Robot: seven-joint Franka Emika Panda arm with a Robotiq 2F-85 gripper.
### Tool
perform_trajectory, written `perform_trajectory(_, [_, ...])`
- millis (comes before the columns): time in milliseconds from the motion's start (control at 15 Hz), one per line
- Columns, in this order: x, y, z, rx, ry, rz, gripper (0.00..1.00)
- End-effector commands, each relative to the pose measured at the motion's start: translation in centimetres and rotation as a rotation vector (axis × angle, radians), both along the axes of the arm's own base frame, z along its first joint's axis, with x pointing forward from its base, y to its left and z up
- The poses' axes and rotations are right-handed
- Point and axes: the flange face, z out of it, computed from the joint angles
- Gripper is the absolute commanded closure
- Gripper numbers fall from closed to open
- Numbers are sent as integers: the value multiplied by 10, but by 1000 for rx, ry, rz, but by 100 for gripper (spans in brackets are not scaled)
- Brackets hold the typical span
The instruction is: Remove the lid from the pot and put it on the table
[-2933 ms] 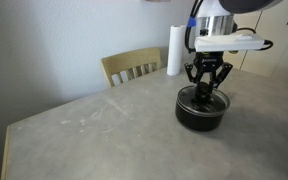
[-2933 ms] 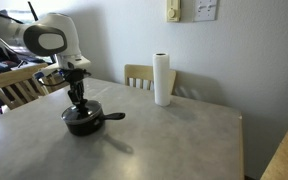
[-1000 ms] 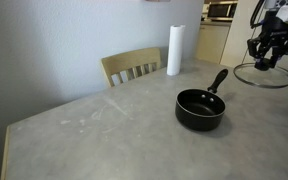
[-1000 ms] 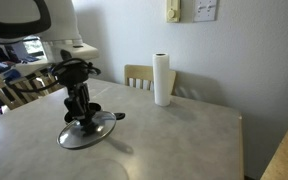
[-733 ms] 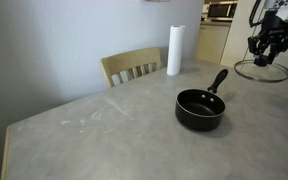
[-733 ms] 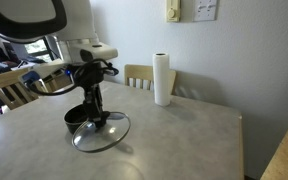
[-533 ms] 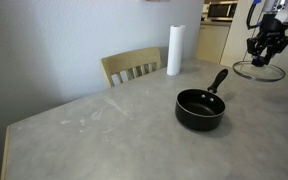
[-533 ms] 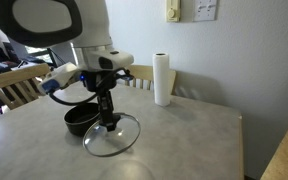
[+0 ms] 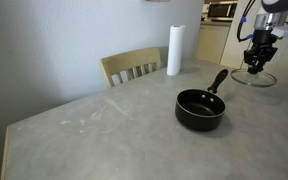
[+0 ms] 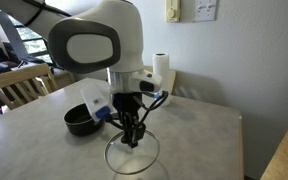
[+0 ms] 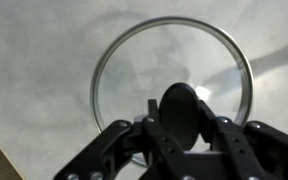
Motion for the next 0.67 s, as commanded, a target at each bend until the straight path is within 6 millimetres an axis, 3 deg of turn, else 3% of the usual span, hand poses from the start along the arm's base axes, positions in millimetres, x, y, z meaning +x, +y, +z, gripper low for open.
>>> perform_trajectory(0, [12, -3, -13, 6, 29, 80, 85])
perform_trajectory(600, [37, 20, -58, -6, 54, 102, 85])
